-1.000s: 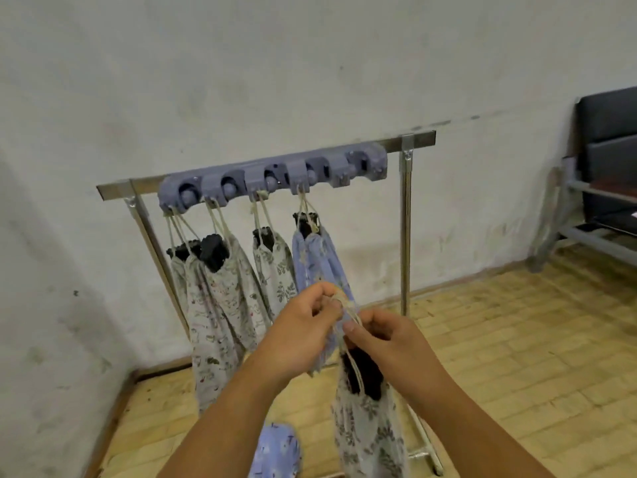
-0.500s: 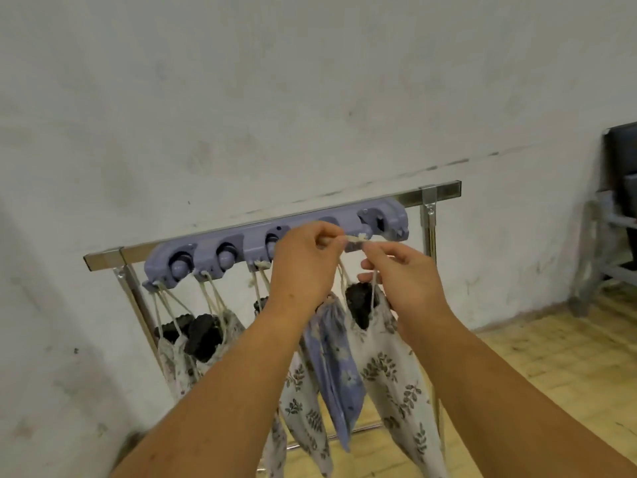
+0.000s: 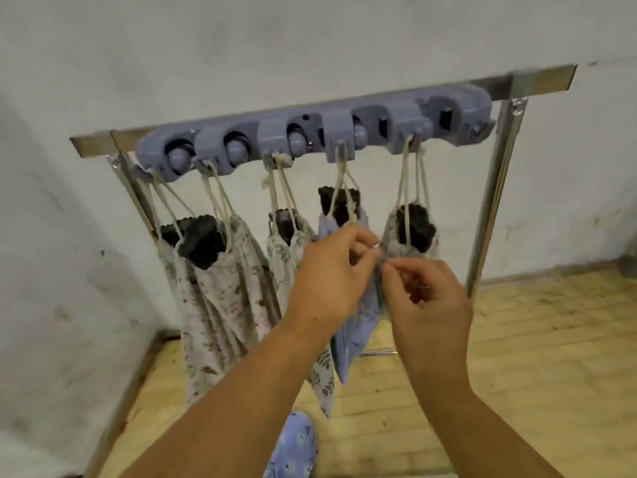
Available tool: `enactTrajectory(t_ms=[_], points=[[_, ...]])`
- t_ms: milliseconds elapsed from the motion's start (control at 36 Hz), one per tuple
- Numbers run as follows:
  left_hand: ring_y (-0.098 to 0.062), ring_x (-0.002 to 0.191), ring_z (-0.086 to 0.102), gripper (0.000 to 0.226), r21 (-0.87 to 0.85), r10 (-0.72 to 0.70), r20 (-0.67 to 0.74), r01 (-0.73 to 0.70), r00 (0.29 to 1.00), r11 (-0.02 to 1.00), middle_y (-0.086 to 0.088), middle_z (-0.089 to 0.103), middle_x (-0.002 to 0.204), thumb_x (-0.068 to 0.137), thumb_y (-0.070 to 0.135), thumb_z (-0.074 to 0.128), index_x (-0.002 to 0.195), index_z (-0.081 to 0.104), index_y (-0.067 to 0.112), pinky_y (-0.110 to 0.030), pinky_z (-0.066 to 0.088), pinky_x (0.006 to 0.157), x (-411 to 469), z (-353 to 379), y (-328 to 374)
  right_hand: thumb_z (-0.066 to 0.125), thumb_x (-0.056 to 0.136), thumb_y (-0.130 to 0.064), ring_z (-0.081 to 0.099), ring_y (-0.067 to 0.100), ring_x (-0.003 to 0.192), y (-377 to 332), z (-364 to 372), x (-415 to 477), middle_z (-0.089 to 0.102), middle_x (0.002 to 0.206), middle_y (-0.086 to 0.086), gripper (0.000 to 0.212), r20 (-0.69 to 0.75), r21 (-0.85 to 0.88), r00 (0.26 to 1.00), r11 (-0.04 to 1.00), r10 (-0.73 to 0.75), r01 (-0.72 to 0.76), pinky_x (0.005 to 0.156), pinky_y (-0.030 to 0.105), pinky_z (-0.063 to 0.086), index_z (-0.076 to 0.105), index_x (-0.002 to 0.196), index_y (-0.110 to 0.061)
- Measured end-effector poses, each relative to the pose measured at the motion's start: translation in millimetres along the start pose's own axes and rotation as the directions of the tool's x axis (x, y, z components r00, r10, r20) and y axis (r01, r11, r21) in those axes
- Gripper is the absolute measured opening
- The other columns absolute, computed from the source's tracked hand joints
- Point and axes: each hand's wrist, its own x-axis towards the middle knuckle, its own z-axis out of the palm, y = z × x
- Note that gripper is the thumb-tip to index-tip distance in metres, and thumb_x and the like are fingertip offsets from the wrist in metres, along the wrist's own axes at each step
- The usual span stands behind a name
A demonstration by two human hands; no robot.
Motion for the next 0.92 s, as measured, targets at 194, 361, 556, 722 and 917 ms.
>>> enactTrajectory(t_ms=[194, 361, 556, 722, 917], points=[[-0.005, 0.073, 0.065, 0.006, 0.021, -0.13, 0.104, 0.129, 0.986, 0.991, 0.009, 0.07, 0.08, 0.1, 0.021, 0.067, 0.099, 0.072, 0.022, -0.011, 0.049, 0.067, -68.7, 25.8, -95.3, 0.074, 0.093, -0.02, 0.063, 0.013, 0.073, 79.0, 32.3, -77.9, 0.069, 0.077, -0.01, 0.013, 0.152, -0.026, 0.969, 0.981, 0.196, -0.194, 0.065, 0.017, 0.049, 0.072, 0.084, -0.029], [-0.002, 0.064, 0.063, 0.007, 0.054, -0.294, 0.381, 0.296, 0.877, 0.954, 0.006, 0.07, 0.098, 0.1, 0.024, 0.068, 0.103, 0.073, 0.02, -0.015, 0.052, 0.06, -125.4, 51.5, -196.7, 0.071, 0.089, -0.016, 0.06, 0.011, 0.069, 175.9, 51.3, -141.1, 0.068, 0.074, -0.004, 0.009, 0.261, -0.272, 0.901, 0.922, 0.346, -0.276, 0.065, 0.019, 0.046, 0.07, 0.082, -0.023], [0.016, 0.074, 0.058, 0.003, 0.211, -0.466, 0.517, 0.421, 0.718, 0.882, 0.017, 0.066, 0.093, 0.099, 0.025, 0.067, 0.1, 0.07, 0.027, -0.004, 0.042, 0.066, -176.6, 75.9, -333.4, 0.071, 0.093, -0.017, 0.062, 0.008, 0.075, 274.8, 52.3, -221.0, 0.067, 0.083, -0.011, 0.005, 0.41, -0.47, 0.81, 0.858, 0.42, -0.207, 0.07, 0.037, 0.058, 0.07, 0.095, -0.022], [-0.015, 0.097, 0.061, 0.023, 0.409, -0.66, 0.506, 0.519, 0.555, 0.75, -0.001, 0.07, 0.118, 0.102, 0.03, 0.063, 0.12, 0.068, 0.018, -0.027, 0.041, 0.084, -242.0, 122.8, -454.9, 0.069, 0.095, -0.022, 0.064, 0.009, 0.076, 354.4, 52.1, -272.7, 0.067, 0.085, -0.011, 0.005, 0.411, -0.575, 0.692, 0.758, 0.593, -0.308, 0.072, 0.035, 0.061, 0.071, 0.1, -0.022], [-0.034, 0.146, 0.037, 0.078, 0.547, -0.747, 0.51, 0.51, 0.426, 0.664, -0.013, 0.033, 0.162, 0.095, 0.037, 0.072, 0.158, 0.033, 0.015, -0.047, 0.035, 0.115, -297.7, 168.9, -546.2, 0.067, 0.097, -0.021, 0.061, 0.008, 0.077, 431.2, 33.7, -300.2, 0.066, 0.085, -0.009, 0.004, 0.429, -0.672, 0.586, 0.676, 0.687, -0.301, 0.07, 0.021, 0.055, 0.069, 0.1, -0.024]])
